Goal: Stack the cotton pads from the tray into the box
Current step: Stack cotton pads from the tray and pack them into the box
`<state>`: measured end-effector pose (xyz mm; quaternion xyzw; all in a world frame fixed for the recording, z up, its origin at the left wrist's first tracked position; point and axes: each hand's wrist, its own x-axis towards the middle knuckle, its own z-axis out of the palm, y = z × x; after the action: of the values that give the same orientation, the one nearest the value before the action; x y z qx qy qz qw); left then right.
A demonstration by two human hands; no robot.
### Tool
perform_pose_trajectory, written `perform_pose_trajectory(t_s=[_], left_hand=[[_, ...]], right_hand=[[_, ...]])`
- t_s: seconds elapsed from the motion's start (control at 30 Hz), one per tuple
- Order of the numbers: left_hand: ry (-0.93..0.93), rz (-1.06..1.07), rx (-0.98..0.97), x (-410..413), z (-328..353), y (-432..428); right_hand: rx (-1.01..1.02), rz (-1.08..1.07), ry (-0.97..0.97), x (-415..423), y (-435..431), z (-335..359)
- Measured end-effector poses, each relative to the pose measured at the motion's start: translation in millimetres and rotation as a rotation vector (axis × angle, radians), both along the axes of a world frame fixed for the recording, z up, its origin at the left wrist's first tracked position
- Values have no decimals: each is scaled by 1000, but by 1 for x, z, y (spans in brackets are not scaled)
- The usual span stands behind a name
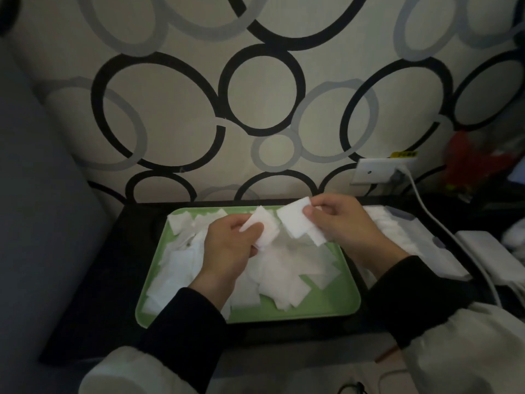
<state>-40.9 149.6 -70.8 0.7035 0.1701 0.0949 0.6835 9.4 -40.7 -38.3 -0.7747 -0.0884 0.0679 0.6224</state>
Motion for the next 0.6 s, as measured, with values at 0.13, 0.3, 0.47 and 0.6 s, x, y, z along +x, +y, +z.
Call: perform_pose_trajectory(t_s=[0.13, 0.3, 0.47, 0.6], left_hand=[[39, -77, -64, -5, 0, -10], [42, -206, -89, -11, 4, -16], [33, -259, -94, -12, 8, -16], [57, -240, -156, -9, 10, -20]], right_hand=[[29, 120, 86, -15, -2, -6], [-44, 159, 63, -17, -5, -9], [-30, 144, 73, -15, -3, -12], [-68, 62, 40, -12, 2, -17]])
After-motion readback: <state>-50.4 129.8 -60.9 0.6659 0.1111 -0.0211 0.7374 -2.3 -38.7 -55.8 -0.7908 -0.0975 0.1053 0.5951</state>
